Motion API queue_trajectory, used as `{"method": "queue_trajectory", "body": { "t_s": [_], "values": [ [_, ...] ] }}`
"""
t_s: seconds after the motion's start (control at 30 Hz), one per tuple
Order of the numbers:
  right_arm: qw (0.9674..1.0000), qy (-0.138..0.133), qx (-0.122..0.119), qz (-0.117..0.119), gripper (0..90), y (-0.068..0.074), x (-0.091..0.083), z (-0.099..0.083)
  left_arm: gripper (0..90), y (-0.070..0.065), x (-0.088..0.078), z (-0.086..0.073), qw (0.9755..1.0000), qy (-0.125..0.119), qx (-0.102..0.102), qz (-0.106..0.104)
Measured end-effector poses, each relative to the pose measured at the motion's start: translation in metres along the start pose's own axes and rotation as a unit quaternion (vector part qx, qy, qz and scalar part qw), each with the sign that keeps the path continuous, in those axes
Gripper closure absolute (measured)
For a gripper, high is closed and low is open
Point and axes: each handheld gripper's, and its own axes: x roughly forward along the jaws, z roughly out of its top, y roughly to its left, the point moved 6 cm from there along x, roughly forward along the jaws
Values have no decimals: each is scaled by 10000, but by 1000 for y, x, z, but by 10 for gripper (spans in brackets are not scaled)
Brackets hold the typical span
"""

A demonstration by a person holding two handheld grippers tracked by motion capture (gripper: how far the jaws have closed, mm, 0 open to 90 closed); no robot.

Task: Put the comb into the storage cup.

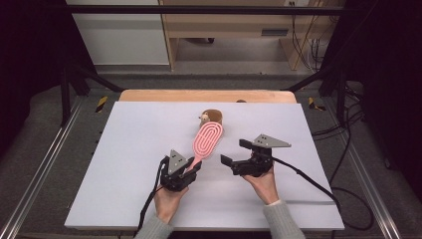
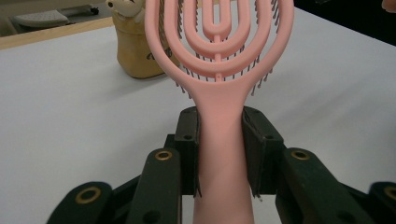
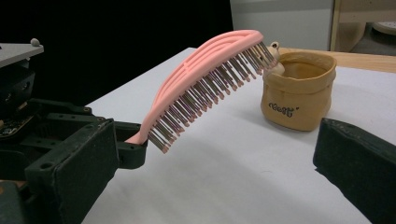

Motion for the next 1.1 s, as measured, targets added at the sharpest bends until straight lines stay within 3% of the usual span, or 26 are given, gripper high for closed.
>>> {"method": "queue_trajectory", "body": {
  "t_s": [1.1],
  "values": [
    [9994, 115, 325, -85, 27, -6, 6, -1, 693, -37, 11, 5, 9995, -84, 278, -118]
  ]
}}
